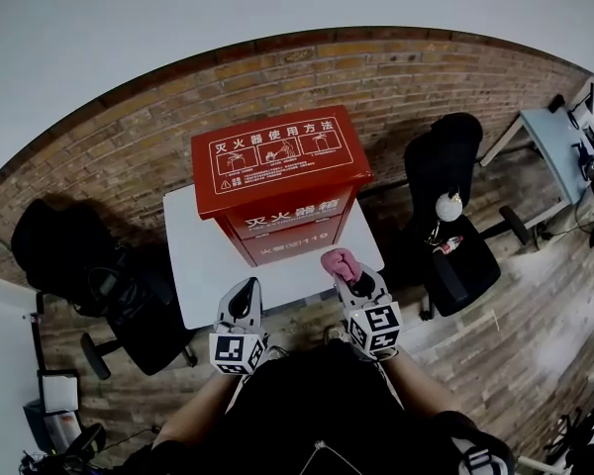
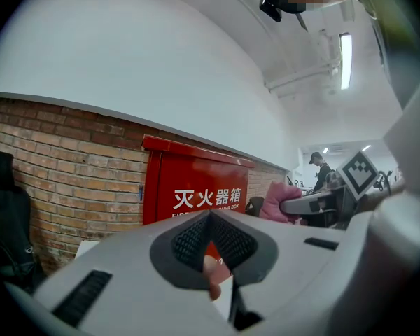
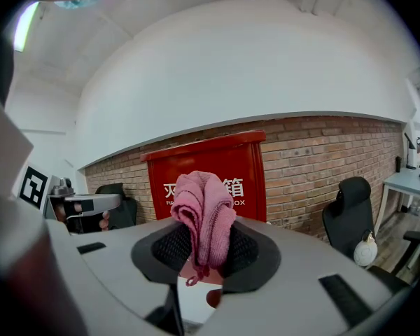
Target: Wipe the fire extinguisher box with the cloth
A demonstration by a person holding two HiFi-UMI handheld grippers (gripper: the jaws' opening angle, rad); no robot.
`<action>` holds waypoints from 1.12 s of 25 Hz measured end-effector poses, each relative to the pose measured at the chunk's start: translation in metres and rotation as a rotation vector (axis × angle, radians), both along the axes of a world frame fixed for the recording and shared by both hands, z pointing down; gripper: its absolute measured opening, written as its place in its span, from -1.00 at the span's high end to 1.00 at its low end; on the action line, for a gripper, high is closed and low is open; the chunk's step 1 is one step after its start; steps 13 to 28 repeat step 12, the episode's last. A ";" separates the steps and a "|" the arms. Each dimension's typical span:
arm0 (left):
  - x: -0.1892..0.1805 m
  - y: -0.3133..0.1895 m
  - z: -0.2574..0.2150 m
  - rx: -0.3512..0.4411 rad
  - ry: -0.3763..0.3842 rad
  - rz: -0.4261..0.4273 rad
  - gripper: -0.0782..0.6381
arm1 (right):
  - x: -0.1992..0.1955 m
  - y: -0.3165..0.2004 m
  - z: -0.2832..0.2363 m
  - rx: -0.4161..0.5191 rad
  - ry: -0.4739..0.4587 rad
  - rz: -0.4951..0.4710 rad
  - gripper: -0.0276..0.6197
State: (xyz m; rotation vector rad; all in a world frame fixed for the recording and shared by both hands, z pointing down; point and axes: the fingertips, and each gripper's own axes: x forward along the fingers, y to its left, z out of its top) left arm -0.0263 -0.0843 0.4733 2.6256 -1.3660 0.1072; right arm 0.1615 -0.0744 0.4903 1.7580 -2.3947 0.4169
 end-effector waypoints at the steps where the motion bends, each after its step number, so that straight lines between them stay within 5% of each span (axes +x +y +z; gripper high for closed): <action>1: -0.001 0.000 0.000 -0.001 0.002 0.002 0.73 | -0.001 0.001 -0.001 0.002 0.005 0.000 0.57; 28: -0.003 0.006 0.001 -0.003 0.012 0.018 0.73 | -0.005 0.005 -0.017 0.029 0.050 -0.001 0.57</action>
